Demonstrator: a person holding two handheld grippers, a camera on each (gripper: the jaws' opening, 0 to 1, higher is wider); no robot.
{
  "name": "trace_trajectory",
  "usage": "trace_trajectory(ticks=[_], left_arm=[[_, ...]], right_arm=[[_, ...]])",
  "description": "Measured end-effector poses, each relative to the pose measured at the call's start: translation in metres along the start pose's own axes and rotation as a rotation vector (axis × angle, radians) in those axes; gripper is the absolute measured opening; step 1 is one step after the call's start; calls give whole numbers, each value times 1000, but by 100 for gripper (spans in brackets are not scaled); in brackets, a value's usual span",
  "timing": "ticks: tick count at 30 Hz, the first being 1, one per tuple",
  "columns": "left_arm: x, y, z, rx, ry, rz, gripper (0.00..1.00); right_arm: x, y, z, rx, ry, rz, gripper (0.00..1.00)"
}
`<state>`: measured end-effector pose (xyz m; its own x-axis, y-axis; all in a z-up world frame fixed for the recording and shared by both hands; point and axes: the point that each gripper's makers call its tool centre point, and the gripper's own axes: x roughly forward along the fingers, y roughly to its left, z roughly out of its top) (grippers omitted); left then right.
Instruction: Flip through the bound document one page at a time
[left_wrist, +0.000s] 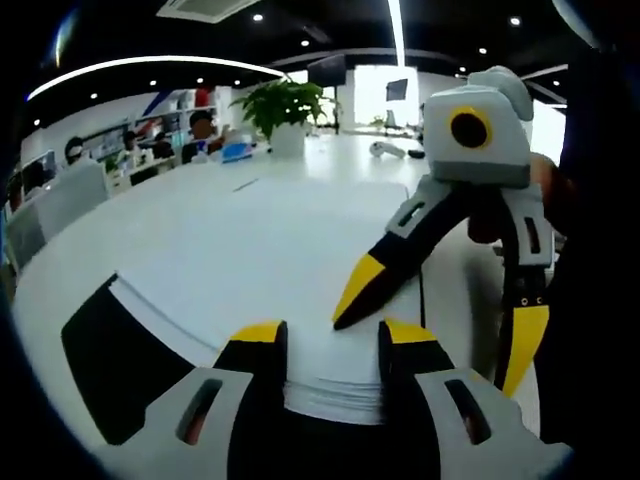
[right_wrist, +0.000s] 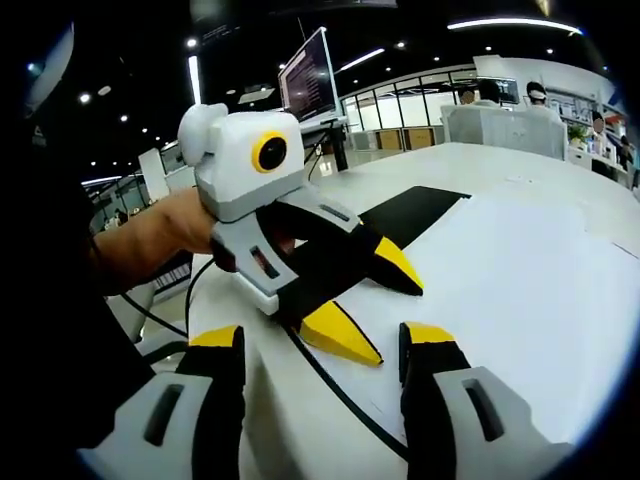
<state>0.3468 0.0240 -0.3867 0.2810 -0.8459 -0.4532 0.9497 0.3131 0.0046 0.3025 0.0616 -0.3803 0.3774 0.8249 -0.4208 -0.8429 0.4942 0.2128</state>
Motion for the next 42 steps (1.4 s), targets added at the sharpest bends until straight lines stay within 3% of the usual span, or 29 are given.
trace_trajectory(ticks=[12,17,28,42], left_arm=[[0,0,-1,7,-45,3,38],[-1,0,-1,-8,-89,4,38],[0,-1,0,-3,-46,9,38],[0,1,-1,-12,-46,3,38]], right_arm=[[0,-1,-1,-9,-5,2,60],[0,0,-1,-18,-4,3,60],[-2,-8,0,1,-10,3,53],[-2,-8,0,10,2,17,52]])
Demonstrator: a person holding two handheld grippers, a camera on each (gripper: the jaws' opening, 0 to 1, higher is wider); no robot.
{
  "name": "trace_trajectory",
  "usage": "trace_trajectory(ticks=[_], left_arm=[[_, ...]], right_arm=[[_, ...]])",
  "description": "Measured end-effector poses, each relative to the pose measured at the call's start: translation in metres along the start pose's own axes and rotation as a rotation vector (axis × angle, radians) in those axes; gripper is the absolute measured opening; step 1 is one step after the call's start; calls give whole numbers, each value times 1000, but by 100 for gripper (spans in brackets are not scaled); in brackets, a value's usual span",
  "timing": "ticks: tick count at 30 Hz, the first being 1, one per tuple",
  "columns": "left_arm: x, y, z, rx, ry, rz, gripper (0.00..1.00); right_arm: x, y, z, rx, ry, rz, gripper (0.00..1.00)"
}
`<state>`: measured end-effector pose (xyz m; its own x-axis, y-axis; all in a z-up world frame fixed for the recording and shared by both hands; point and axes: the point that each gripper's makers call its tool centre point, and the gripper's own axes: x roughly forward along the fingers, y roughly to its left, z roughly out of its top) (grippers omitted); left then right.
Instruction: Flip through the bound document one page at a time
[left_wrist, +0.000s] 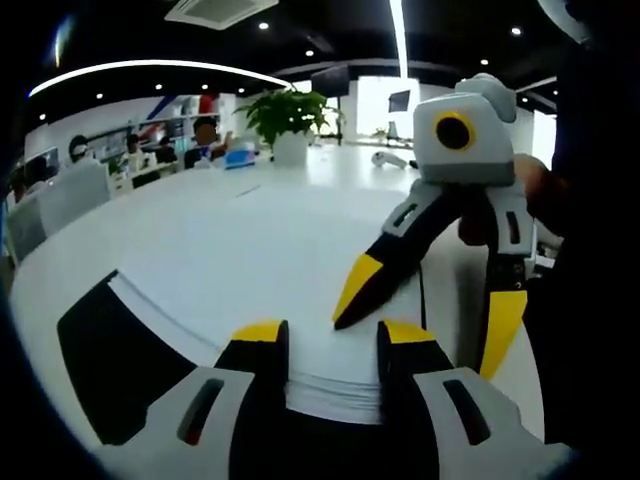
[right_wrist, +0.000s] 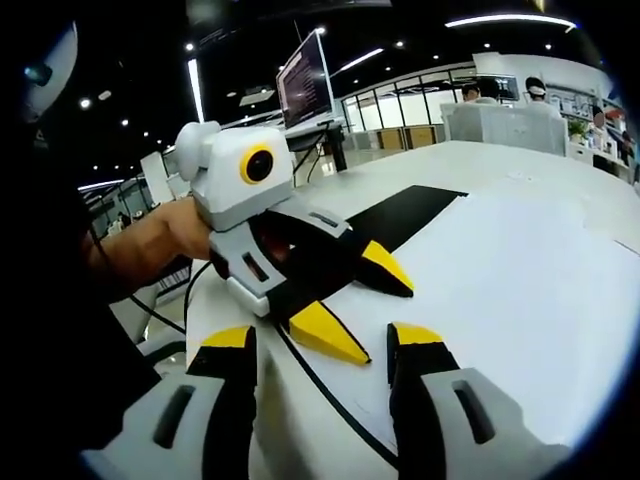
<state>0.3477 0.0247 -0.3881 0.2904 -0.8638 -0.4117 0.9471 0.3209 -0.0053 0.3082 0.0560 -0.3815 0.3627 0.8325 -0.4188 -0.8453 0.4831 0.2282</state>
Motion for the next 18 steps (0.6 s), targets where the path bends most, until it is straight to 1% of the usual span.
trace_trajectory(ticks=[5,9,10,11,12,15,17,18], left_arm=[[0,0,0,2,-11,-2,37],[0,0,0,-2,-13,1,37],[0,1,0,-2,-14,0,37],[0,1,0,-1,-16,-1,37],[-1,1,0,-1,-17,-2,37],[-1,0,0,-3,-23,-3,37],[-1,0,0,-2,-18,-2,37],[-1,0,0,0,-11,-2,37]], right_arm=[[-1,2,-3,-52,31,7,52],[-8,1,-4,-38,44,24,48],[-13,1,-5,-38,42,33,46],[-17,0,-3,-49,30,34,44],[-23,-4,1,-59,1,26,42],[-38,-13,12,-29,-61,22,42],[-49,-22,18,-20,-93,8,42],[-51,-25,20,-23,-99,3,42]])
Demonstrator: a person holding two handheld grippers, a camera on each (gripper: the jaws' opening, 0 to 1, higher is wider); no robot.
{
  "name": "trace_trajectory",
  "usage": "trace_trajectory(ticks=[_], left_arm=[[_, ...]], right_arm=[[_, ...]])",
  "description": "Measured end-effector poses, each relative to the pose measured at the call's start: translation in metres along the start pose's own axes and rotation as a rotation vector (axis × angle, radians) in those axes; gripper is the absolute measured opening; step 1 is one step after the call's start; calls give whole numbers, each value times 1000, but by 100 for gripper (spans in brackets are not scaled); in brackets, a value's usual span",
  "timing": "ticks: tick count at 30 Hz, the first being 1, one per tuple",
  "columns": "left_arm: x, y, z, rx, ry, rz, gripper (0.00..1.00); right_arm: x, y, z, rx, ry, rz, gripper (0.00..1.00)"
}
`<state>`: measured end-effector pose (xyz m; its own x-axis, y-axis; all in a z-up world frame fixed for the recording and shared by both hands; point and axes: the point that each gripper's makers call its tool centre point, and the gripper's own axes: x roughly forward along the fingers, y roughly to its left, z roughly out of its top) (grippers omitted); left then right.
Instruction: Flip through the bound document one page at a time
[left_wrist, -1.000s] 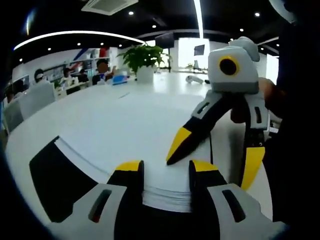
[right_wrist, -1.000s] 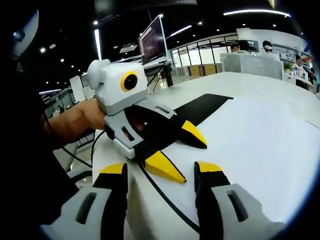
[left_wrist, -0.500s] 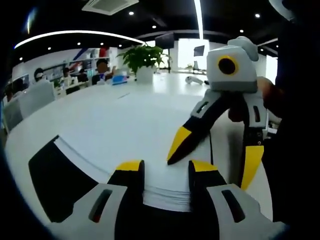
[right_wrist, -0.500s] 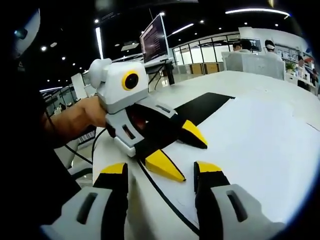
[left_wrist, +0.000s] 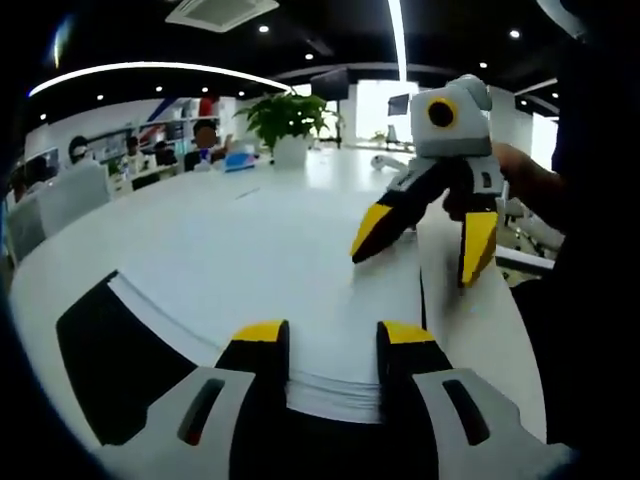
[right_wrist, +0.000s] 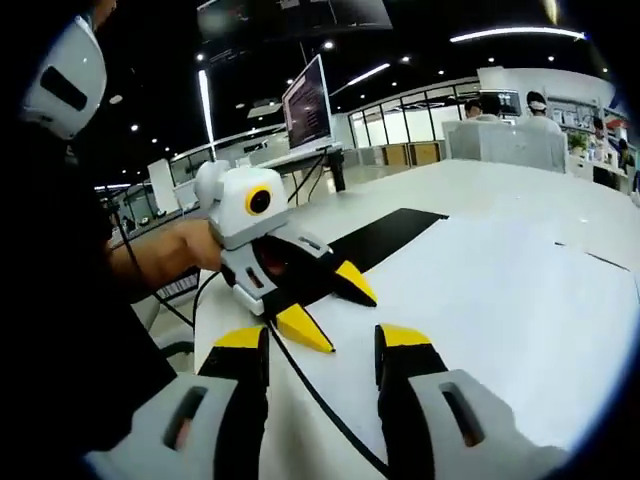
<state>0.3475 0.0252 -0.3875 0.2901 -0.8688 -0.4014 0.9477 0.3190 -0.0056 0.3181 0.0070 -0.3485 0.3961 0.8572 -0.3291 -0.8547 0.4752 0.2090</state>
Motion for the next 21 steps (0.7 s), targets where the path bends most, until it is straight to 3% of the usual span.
trace_trajectory(ticks=[7,13,21], left_arm=[[0,0,0,4,8,-1,37],[0,0,0,-6,9,3,37],[1,0,0,-6,35,7,37]], right_arm=[[-25,-18,7,-140,9,-13,31],[-38,-32,9,-188,16,-30,35],[-53,-49,11,-212,-3,-47,29]])
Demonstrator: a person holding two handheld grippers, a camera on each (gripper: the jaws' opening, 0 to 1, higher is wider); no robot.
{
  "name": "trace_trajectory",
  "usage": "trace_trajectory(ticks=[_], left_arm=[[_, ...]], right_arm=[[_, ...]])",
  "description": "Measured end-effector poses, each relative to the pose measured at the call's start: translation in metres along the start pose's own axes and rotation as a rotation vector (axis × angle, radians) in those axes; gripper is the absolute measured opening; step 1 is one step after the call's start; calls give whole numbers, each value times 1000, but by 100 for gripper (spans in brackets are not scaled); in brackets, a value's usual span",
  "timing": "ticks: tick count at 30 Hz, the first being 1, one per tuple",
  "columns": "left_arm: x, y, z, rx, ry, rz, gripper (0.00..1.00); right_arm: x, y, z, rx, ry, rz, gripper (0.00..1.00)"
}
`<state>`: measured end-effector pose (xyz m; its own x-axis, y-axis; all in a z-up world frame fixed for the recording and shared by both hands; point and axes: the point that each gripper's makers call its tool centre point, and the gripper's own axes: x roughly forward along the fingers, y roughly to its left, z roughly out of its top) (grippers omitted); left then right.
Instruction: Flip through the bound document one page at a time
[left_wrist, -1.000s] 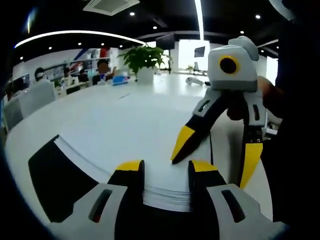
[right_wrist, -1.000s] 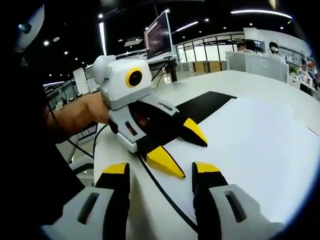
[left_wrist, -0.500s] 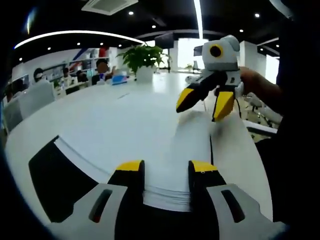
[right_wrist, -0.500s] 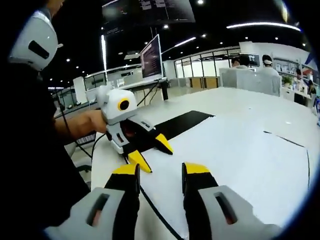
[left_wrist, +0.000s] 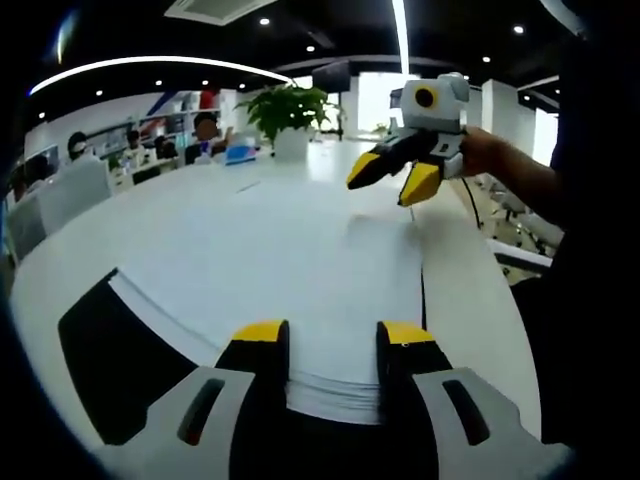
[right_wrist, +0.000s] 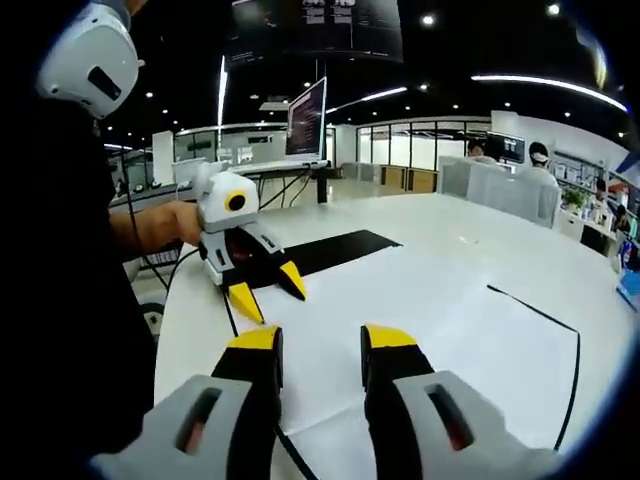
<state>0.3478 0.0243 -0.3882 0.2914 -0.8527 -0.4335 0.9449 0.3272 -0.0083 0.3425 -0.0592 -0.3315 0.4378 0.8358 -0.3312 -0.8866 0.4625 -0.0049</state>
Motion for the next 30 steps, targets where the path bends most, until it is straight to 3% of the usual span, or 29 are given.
trace_trajectory(ticks=[13,18,20,22,30], left_arm=[[2,-1,0,-9,61,20,37],[2,-2,1,-18,73,43,36],[2,-2,1,-21,90,53,35],[3,-2,1,-22,101,58,35],[3,-2,0,-34,129,69,34]], right_arm=[[-2,-5,-18,-26,67,74,23],[-6,-13,-32,10,111,71,20],[-9,-22,-40,39,135,44,14],[-12,-24,-40,70,118,51,14],[-17,-24,-35,57,89,75,13]])
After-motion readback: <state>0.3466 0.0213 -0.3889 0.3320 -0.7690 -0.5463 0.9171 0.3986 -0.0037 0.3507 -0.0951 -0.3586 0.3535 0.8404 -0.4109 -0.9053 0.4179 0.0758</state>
